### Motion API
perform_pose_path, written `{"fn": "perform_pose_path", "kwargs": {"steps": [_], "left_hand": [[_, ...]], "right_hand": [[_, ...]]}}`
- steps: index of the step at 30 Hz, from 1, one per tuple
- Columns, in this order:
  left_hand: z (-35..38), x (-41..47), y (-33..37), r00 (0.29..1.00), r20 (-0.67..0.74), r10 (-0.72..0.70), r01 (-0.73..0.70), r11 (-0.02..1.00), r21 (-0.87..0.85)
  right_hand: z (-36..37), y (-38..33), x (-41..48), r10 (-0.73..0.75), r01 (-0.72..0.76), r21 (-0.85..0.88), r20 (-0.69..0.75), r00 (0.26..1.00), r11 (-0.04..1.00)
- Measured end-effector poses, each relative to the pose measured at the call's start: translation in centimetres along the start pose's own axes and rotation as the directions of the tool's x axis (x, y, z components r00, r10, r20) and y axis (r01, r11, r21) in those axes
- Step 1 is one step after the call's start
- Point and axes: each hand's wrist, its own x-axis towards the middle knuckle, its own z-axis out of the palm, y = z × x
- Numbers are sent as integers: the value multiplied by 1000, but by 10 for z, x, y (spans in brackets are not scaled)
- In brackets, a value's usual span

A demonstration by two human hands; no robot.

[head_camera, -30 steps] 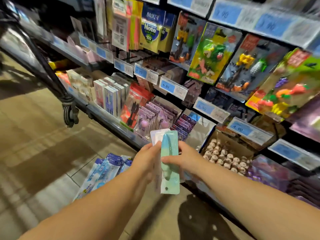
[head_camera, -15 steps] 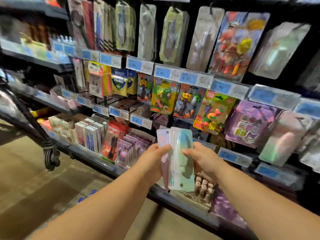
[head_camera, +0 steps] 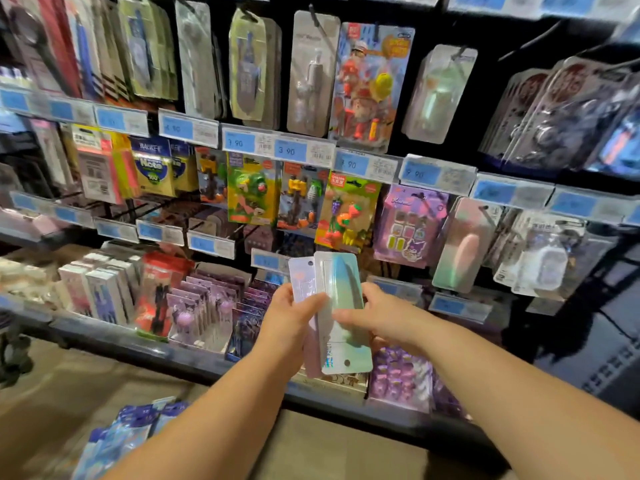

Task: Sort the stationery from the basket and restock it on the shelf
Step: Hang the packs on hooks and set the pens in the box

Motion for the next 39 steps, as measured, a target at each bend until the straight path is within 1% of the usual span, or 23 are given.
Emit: {"fn": "perform_pose_path", "kwargs": {"steps": [3, 5, 9, 11, 14, 16, 19, 20, 21, 22, 23, 24, 26, 27, 29, 31, 32, 34, 36, 38, 39], "left_hand": [[4, -2, 2, 1000, -20, -1, 1, 1000, -9], [4, -2, 4, 1000, -20, -4, 3, 1000, -30], [3, -2, 9, 1000, 31, -2, 4, 996, -88], [1, 3, 12, 1000, 20, 4, -2, 997, -78], [-4, 8, 15, 1000, 4, -6, 6, 998, -61], [-5, 10, 16, 1000, 14, -12, 12, 1000, -23], [-3, 9, 14, 998, 54, -38, 37, 999, 19], [-1, 9, 13, 996, 70, -51, 49, 998, 29], [-1, 9, 12, 995, 76, -62, 60, 998, 29], [0, 9, 12, 995, 76, -68, 66, 998, 22], [2, 9, 12, 995, 73, -70, 70, 998, 7], [3, 10, 11, 995, 67, -68, 68, 998, -7], [7, 10, 10, 997, 49, -58, 60, 998, -36], [8, 10, 9, 998, 41, -53, 55, 997, -49], [13, 10, 8, 999, 40, -27, 30, 997, -68], [15, 10, 6, 999, 33, 7, -4, 997, -82], [16, 9, 6, 1000, 22, 22, -20, 996, -86], [18, 9, 5, 999, -1, 42, -42, 994, -97], [21, 8, 4, 998, -11, 54, -55, 995, -89], [24, 6, 2, 998, -17, 67, -68, 996, -56], [27, 5, 1, 997, -20, 72, -73, 997, -35]], "right_hand": [[-2, 1, -1, 11, -11, 34, 20, 1000, 999], [-6, 0, -2, -13, 11, 89, 25, 1000, 996], [-16, 2, -2, -63, 51, 207, 51, 997, 977], [-23, 6, -3, -88, 67, 194, 99, 991, 979], [-36, 15, -5, -118, 86, 150, 224, 967, 985], [-43, 20, -5, -126, 81, 161, 288, 949, 984], [-53, 26, -8, -112, 52, 179, 339, 934, 982], [-56, 28, -9, -103, 50, 169, 319, 942, 984], [-58, 29, -10, -92, 54, 146, 268, 959, 988], [-60, 28, -11, -81, 59, 129, 171, 982, 990], [-62, 28, -12, -62, 57, 117, 40, 997, 991], [-62, 25, -14, -38, 51, 118, -106, 994, 992], [-62, 23, -15, -3, 70, 177, -350, 937, 982], [-61, 24, -14, 17, 103, 253, -431, 902, 962], [-58, 26, -9, 86, 183, 450, -515, 853, 874], [-52, 26, -5, 171, 227, 617, -517, 839, 754], [-47, 24, -3, 203, 256, 707, -496, 844, 659], [-35, 20, 1, 253, 296, 855, -427, 868, 425], [-23, 16, 5, 266, 318, 909, -388, 882, 271], [-13, 11, 7, 240, 350, 915, -393, 888, 201], [-9, 10, 9, 226, 358, 915, -395, 891, 187]]}}
